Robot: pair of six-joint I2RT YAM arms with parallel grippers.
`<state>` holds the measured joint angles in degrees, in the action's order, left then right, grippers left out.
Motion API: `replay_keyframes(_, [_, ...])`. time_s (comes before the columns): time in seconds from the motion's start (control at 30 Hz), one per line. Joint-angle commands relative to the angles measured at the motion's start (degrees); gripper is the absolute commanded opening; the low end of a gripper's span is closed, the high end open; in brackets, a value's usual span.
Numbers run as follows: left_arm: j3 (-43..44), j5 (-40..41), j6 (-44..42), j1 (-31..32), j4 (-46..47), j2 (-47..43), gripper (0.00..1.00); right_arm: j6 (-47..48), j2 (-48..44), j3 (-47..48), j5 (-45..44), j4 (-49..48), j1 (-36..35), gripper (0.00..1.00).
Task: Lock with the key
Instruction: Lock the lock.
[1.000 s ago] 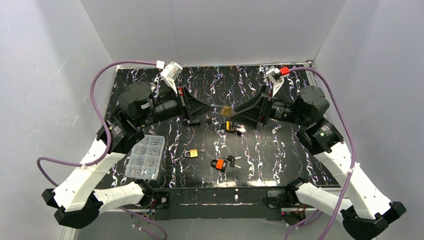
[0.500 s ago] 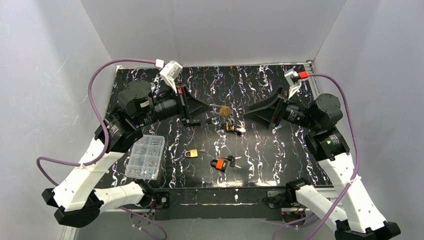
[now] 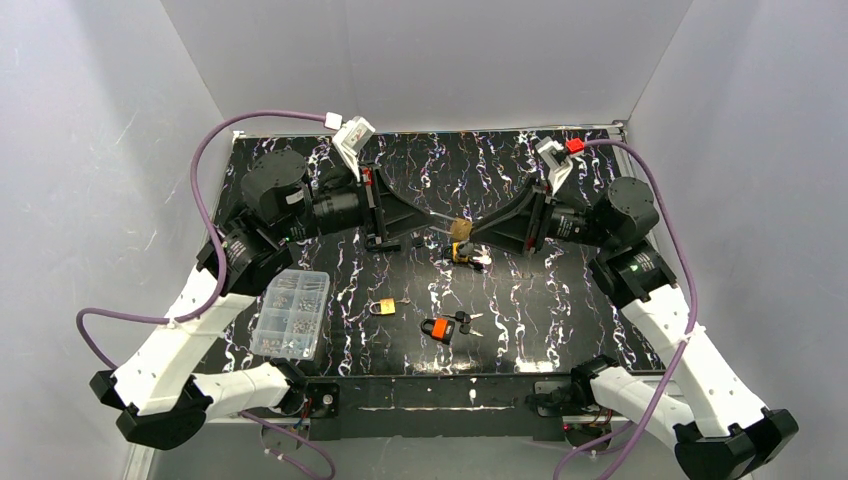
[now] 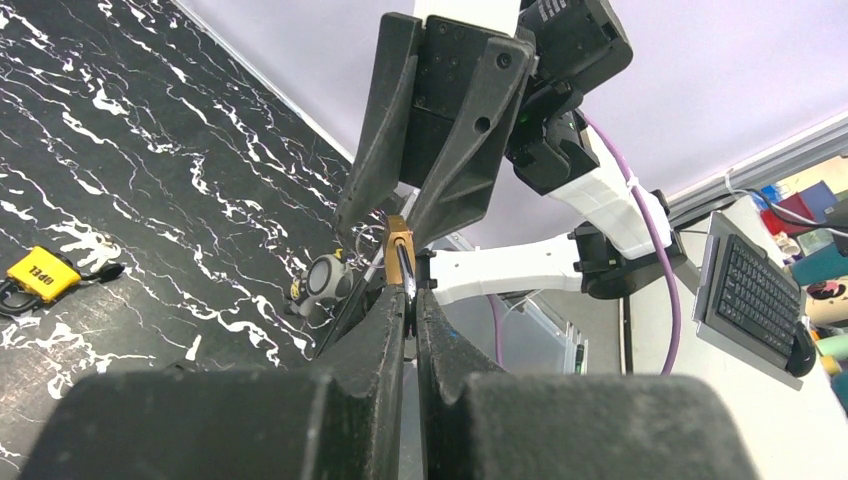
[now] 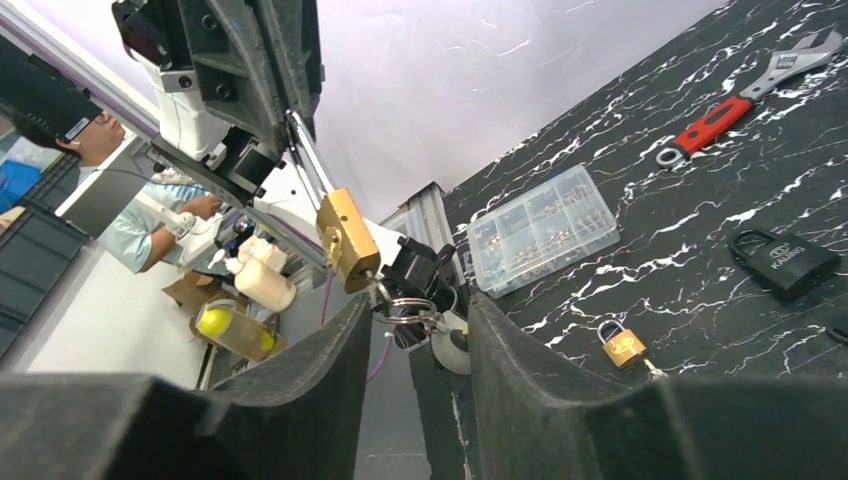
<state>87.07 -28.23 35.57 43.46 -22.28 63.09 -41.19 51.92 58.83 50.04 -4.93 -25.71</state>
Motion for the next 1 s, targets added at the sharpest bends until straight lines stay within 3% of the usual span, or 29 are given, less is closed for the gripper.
replay_keyframes(0.0, [0.57,-2.09,1.40,-0.98,3.42,-0.36,0.00,1.58,-0.31,2.64,-0.50,-2.81,-1.39,0.44])
replay_keyframes(0.3, [-0.06,-2.86,2.47,-1.67,4.37,0.10,0.00,1.05,-0.79,2.25,-1.01,-3.11,-1.53,0.26])
replay_keyframes(0.43, [-0.38,-2.84,2.70,-1.93,4.53,0.23,0.00,0.68,-0.67,2.21,-1.04,-3.22,-1.53,0.03])
replay_keyframes(0.6, [-0.36,-1.66,2.76,-2.81,3.61,0.05,0.00,2.20,-1.50,1.69,-3.51,-0.94,-1.53,0.01])
replay_keyframes(0.97, [0.44,-1.05,2.21,-9.23,-0.47,-1.37,0.00,10.59,-4.62,-0.71,-14.31,13.78,-1.40,0.01])
